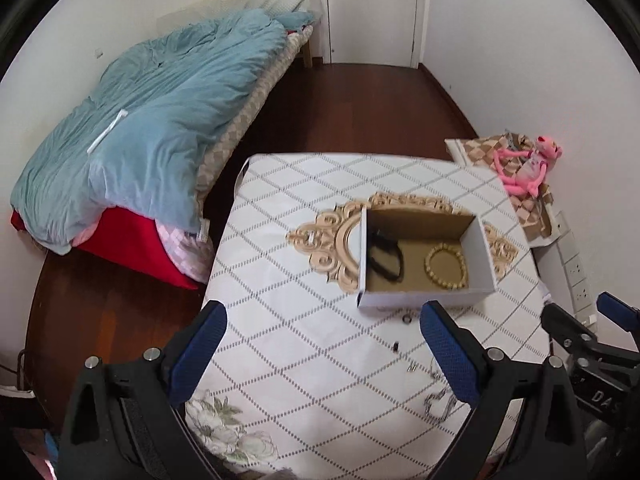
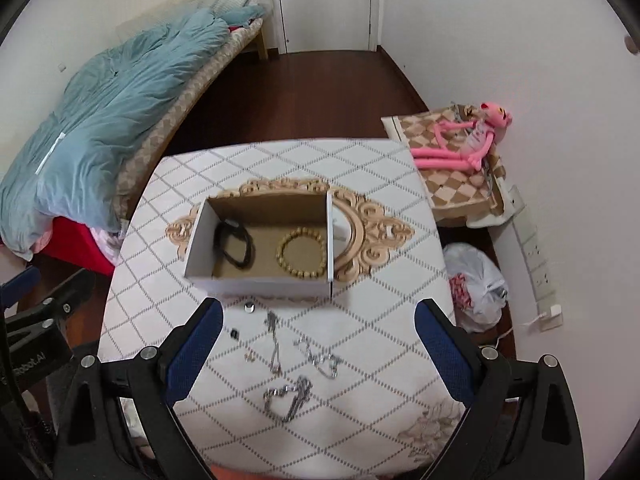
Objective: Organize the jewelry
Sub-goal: 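Withdraw both grippers from the box toward the silver chains, then grasp the thick silver chain with the right gripper while the left grasps a thin chain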
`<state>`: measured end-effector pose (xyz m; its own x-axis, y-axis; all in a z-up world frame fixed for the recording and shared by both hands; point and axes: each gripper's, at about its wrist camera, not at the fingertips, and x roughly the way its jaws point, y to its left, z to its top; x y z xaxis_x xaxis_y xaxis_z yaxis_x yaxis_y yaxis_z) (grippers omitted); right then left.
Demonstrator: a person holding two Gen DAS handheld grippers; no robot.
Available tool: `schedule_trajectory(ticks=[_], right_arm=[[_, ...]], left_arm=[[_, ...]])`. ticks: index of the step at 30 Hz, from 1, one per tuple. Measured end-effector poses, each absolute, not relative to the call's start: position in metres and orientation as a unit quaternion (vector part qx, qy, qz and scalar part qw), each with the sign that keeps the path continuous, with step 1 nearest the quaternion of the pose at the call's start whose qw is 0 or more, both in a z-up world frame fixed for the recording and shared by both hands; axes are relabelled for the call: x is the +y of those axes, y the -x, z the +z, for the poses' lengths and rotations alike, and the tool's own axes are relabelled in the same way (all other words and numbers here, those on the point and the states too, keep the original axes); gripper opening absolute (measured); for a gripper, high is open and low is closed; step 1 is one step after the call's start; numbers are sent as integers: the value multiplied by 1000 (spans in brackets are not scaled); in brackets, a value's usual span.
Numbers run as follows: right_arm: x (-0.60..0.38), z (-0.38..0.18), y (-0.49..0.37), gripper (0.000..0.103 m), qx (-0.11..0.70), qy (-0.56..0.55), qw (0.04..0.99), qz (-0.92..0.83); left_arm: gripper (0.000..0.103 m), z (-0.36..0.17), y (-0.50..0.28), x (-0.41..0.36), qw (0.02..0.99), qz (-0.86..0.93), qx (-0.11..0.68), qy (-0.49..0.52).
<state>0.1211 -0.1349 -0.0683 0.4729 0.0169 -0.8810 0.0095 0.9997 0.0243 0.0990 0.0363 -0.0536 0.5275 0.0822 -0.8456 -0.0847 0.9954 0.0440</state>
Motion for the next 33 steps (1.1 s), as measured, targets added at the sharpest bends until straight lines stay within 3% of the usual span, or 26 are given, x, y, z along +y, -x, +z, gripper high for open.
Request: schedule_trajectory(ticks=[12,16,20,23,24,25,26,28,33], right_arm=[[-149,-212,-80,97,631,-96,770,-2],[-143,-239,-80,89,642,-112,758,-6],[-127,-253,-83,71,641,-89,762,-18],[-113,-256,-81,70,632,-44,773,-29],[-110,-257,-79,66,629,-32,776,-30],[-108,-256,-77,49,622,-22,782,-30],[-106,-254,-75,14,617,-12,786,-32],[-112,-253,-75,7,615,-21,788,-25],[-135,-249,-72,6,612,-68,787,-14]], left_arm=[[99,-162,-66,37,824,93,557,-45],[99,-184,-63,43,810,105,576,-44],[99,-192,-61,49,805,116,580,-42],[99,-194,-61,54,804,122,580,-42],[99,-194,-62,54,804,122,580,-42],[99,-194,-63,55,804,122,581,-42],[99,-194,-63,54,804,121,580,-43],[99,-194,-63,52,804,119,580,-44],[99,-193,-62,39,806,100,582,-49]])
